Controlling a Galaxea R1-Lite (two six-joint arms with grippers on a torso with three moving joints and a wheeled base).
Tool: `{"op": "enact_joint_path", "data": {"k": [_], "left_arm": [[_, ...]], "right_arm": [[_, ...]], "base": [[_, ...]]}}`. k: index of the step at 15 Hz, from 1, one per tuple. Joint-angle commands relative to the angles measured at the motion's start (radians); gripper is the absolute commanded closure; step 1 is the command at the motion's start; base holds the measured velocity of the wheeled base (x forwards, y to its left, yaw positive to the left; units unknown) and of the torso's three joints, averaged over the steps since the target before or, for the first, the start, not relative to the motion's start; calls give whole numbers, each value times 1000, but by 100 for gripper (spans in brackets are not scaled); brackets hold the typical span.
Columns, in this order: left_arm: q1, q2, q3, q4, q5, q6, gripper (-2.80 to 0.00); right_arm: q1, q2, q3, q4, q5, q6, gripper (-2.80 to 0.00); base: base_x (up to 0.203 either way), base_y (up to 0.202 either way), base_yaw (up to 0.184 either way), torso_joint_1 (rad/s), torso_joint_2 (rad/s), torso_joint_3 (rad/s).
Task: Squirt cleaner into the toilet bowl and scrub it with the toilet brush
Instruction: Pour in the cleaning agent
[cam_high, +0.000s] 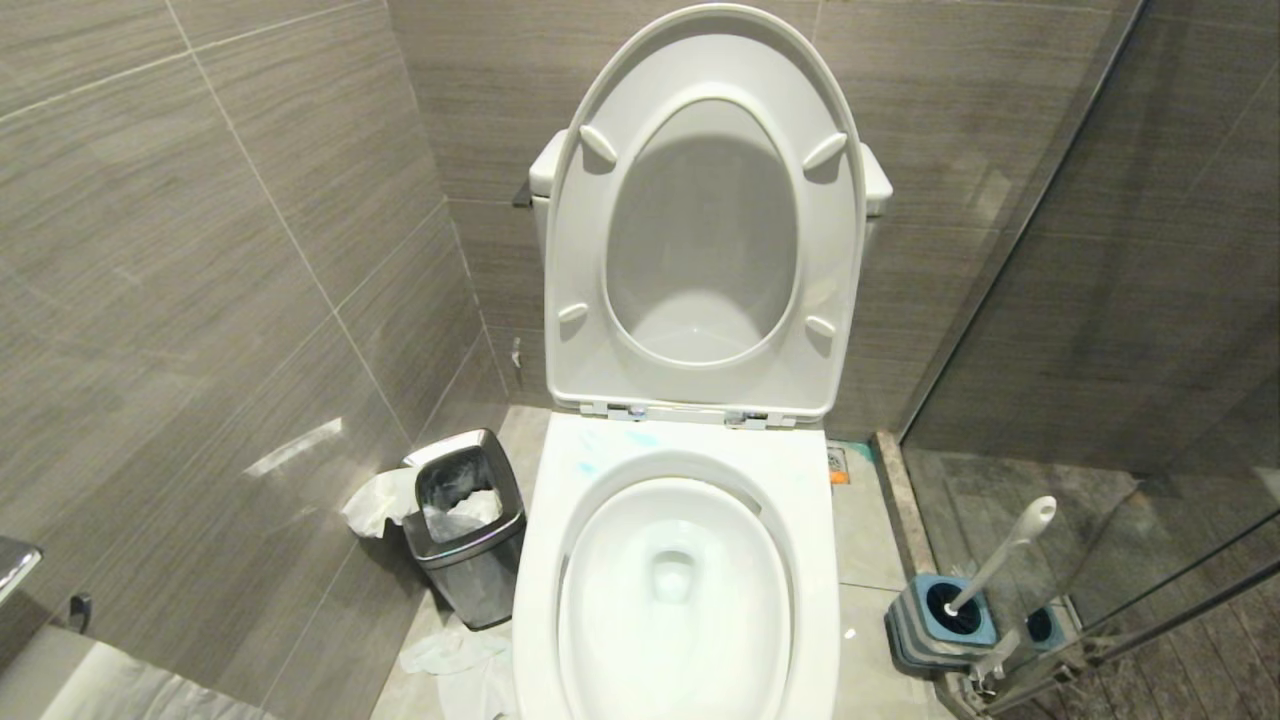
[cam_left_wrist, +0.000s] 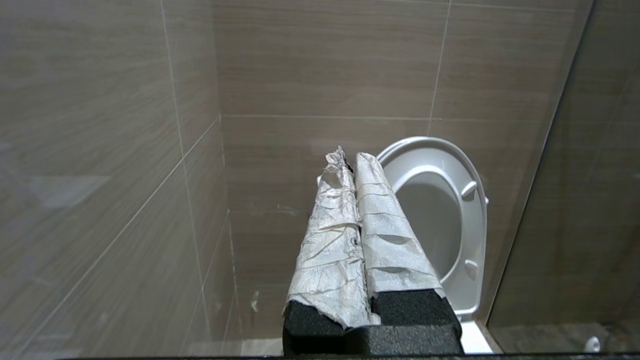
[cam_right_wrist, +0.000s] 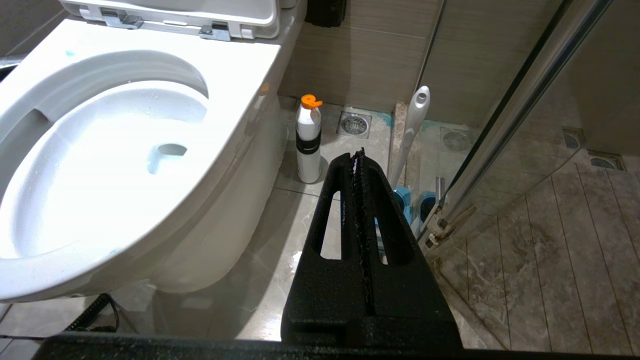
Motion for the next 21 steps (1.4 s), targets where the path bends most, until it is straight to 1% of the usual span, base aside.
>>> {"op": "enact_joint_path", "data": {"k": [1, 3, 4, 7, 10, 13, 15, 17, 21], "left_arm": [[32, -135, 55, 38, -16, -1, 0], [67, -203, 83, 93, -83, -2, 0], [78, -233, 97, 121, -107, -2, 0], [93, -321, 173, 151, -133, -2, 0], [90, -360, 245, 145, -118, 4, 0], [82, -456, 351, 150, -115, 61, 0], [78, -533, 451, 149, -93, 75, 0], [77, -552, 524, 107, -49, 78, 0], [77, -553, 652, 22, -38, 86, 0]], "right_arm": [[0, 0, 0, 0, 0, 0, 0], [0, 0, 0, 0, 0, 0, 0], [0, 0, 0, 0, -1, 0, 0], [0, 0, 0, 0, -1, 0, 0], [0, -1, 0, 0, 0, 0, 0], [0, -1, 0, 0, -1, 0, 0], [0, 0, 0, 0, 0, 0, 0], [0, 0, 0, 0, -1, 0, 0], [0, 0, 0, 0, -1, 0, 0]], "base": [[0, 0, 0, 0, 0, 0], [0, 0, 0, 0, 0, 0], [0, 0, 0, 0, 0, 0], [0, 0, 0, 0, 0, 0], [0, 0, 0, 0, 0, 0], [0, 0, 0, 0, 0, 0], [0, 0, 0, 0, 0, 0], [0, 0, 0, 0, 0, 0], [0, 0, 0, 0, 0, 0]]}}
